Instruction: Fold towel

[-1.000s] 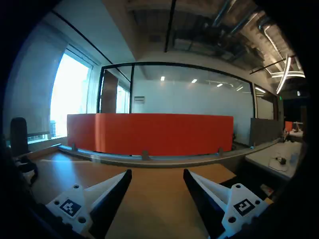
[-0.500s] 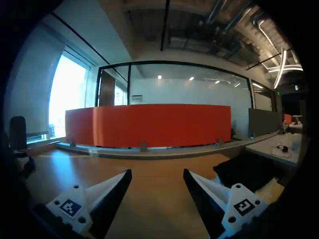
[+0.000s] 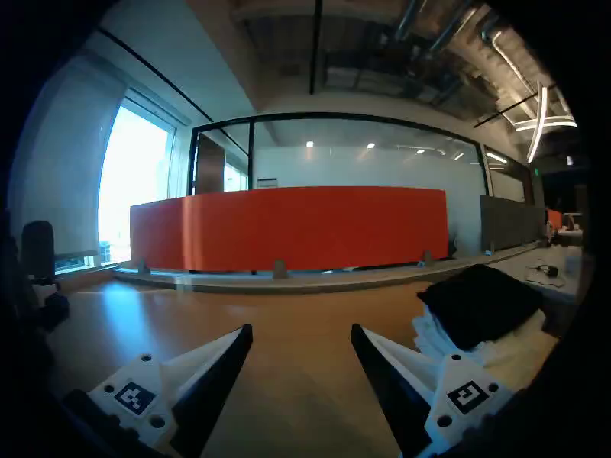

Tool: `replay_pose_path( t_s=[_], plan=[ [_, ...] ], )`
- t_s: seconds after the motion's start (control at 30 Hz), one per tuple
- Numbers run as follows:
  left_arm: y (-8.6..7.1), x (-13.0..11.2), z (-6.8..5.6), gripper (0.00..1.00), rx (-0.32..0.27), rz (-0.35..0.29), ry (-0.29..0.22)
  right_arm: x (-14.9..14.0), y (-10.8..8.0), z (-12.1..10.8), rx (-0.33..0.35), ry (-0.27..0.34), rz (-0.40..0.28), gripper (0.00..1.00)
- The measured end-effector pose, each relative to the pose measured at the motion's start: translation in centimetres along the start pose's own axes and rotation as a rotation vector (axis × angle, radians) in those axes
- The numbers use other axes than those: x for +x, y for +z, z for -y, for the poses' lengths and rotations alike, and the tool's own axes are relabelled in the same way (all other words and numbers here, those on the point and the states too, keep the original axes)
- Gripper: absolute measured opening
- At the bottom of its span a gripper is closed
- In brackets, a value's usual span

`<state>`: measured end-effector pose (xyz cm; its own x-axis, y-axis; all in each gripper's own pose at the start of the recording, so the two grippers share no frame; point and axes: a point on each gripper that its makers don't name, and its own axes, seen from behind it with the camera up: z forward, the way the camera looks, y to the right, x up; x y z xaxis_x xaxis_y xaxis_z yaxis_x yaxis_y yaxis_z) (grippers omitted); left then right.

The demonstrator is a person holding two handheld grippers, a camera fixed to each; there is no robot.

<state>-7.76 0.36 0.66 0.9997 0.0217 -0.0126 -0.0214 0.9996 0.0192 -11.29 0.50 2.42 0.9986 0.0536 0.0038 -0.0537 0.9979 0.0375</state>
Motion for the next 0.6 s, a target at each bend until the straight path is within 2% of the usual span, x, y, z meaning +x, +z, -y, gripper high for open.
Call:
replay_pose_path(
  t_s=[0.3,0.6],
  plan=[
    [-0.01,0.01,-0.02,0.99,0.000,0.000,0.000,-1.03,0.00,-0.09,0.000,-0.008,0.001,1.00],
    [0.00,0.03,0.00,0.99,0.000,0.000,0.000,-0.78,-0.48,-0.15,-0.007,-0.030,-0.013,1.00]
  ],
)
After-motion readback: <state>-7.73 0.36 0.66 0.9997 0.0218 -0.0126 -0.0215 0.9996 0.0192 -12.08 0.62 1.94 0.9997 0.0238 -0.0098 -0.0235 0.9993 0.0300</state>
